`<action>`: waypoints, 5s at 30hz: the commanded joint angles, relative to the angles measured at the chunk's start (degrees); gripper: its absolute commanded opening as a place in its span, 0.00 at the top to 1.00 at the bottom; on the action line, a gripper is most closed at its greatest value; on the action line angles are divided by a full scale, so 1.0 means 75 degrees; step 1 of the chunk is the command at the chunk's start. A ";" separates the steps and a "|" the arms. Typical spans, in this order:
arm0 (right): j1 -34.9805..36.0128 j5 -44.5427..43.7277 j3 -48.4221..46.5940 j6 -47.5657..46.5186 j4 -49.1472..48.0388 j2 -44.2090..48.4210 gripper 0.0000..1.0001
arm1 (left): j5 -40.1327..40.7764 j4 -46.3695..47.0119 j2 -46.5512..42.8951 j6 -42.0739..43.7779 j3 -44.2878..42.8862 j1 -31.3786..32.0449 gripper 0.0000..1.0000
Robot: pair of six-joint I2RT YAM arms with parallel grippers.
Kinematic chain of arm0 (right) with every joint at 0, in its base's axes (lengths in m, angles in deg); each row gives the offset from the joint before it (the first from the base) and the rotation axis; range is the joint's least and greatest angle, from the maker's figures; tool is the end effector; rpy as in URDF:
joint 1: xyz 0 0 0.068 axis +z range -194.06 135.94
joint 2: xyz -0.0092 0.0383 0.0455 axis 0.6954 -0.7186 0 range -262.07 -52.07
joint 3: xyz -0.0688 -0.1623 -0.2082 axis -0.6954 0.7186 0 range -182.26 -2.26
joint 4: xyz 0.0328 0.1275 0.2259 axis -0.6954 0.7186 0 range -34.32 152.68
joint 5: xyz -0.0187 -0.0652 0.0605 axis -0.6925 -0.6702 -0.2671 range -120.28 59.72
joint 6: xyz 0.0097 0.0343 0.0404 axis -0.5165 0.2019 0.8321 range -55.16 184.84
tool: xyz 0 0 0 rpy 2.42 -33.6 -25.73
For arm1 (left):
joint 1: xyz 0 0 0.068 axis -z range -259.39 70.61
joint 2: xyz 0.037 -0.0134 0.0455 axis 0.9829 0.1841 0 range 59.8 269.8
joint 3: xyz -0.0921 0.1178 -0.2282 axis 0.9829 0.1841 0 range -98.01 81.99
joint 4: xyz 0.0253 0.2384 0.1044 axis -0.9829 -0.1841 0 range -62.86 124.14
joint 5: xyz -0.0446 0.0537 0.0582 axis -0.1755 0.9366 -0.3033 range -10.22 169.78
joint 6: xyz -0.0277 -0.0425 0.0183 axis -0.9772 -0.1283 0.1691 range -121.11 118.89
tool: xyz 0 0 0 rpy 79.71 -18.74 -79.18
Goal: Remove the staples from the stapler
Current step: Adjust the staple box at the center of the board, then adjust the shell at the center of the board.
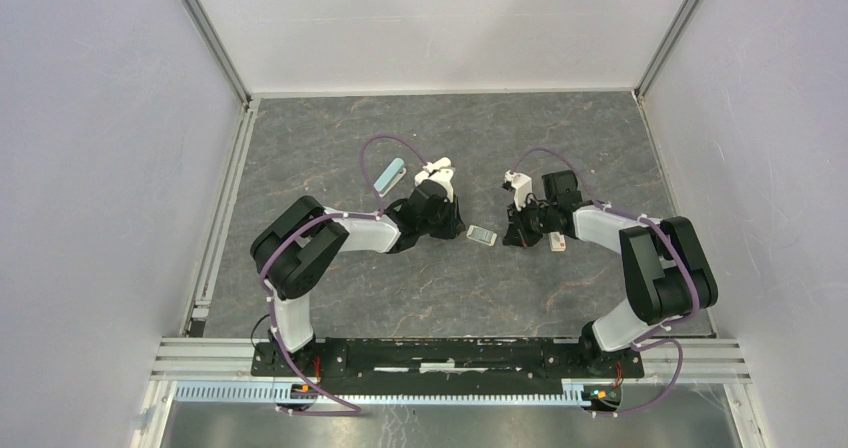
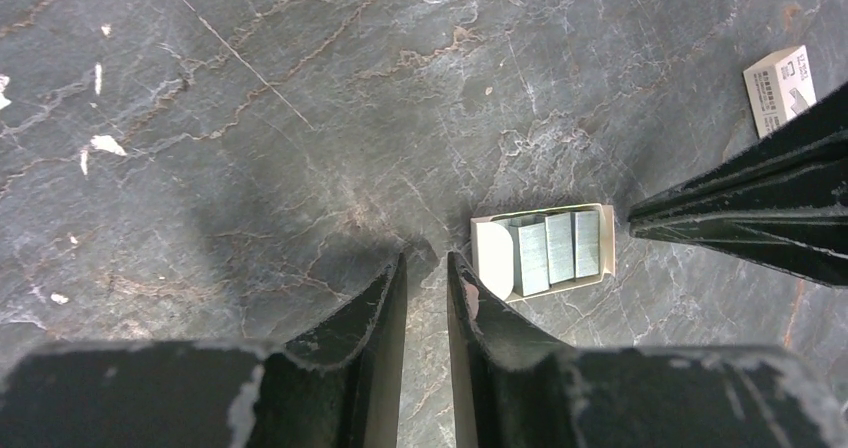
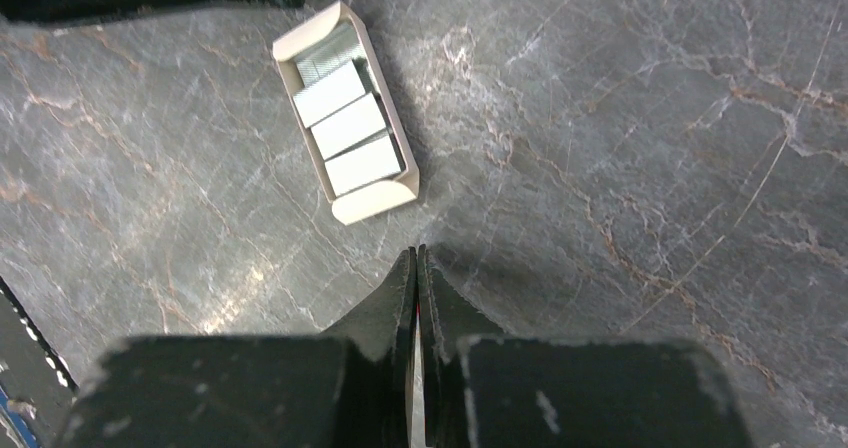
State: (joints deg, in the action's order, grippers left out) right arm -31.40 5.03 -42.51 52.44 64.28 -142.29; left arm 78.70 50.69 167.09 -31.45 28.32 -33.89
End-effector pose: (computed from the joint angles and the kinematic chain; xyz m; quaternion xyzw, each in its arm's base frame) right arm 0.2671 0.0811 0.1406 -0.2792 0.8776 0.2926 0.2575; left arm 0.2654 -0.2712 0.1379 0.1222 0.8868 -0.2805 0.3464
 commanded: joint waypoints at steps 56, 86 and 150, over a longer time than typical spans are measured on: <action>-0.2400 -0.0598 -0.0219 -0.2650 0.1555 0.2748 0.64 | 0.1780 0.0965 -0.6370 0.0184 0.3908 0.0380 0.22; -0.2755 -0.1217 0.0224 -0.2361 0.1056 0.1144 0.81 | 0.0859 0.2179 -0.7336 -0.1301 0.5762 0.0344 0.00; -0.0364 -0.2118 0.0287 -0.3267 0.1987 0.1622 0.37 | -0.0068 0.2024 -0.3226 -0.1338 0.3166 0.0327 0.18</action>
State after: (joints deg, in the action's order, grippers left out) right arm -34.22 -9.18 -39.84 29.01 78.10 -129.96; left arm 76.84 65.75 145.62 -40.79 51.40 -31.21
